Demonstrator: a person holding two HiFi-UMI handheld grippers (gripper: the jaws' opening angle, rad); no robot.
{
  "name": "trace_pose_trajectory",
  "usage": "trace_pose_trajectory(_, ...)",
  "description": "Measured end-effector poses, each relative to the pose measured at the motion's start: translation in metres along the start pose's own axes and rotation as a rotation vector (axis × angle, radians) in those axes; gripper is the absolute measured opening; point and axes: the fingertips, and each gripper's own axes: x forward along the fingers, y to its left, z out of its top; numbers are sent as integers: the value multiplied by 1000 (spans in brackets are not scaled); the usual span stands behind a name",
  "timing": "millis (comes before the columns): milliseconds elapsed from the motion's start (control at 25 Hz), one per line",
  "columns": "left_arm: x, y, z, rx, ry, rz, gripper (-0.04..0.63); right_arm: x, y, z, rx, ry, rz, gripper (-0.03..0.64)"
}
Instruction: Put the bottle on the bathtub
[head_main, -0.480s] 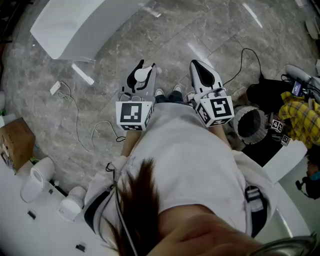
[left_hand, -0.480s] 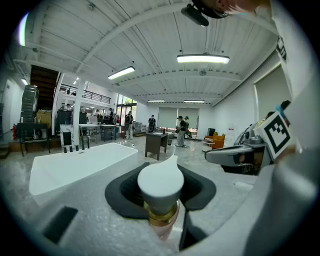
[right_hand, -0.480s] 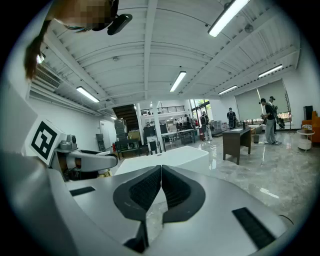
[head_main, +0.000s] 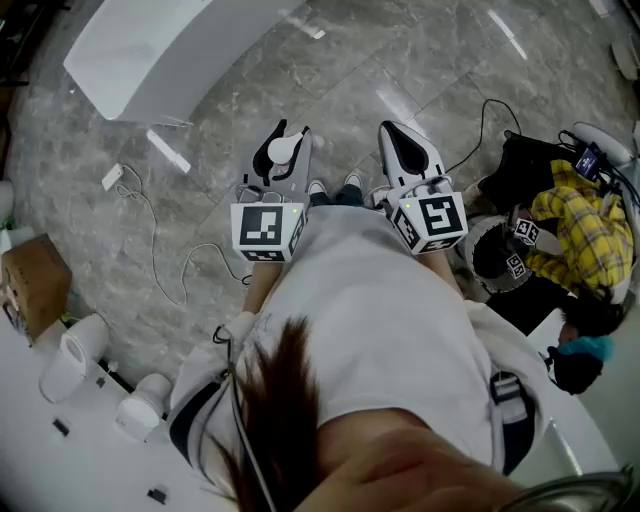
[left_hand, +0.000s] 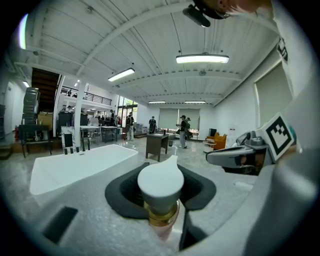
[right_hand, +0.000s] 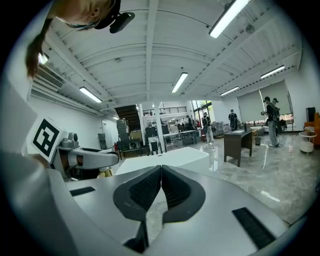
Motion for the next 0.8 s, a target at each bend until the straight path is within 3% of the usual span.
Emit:
trace_pose_trajectory(320,2,-22,-2,-8,-18,35,138,-18,-14,-1,-10,-37,48,14)
trace_pose_trajectory(800,18,-20,-10,-46,-10,42,140,-14,-36,-17,30,10,18,14)
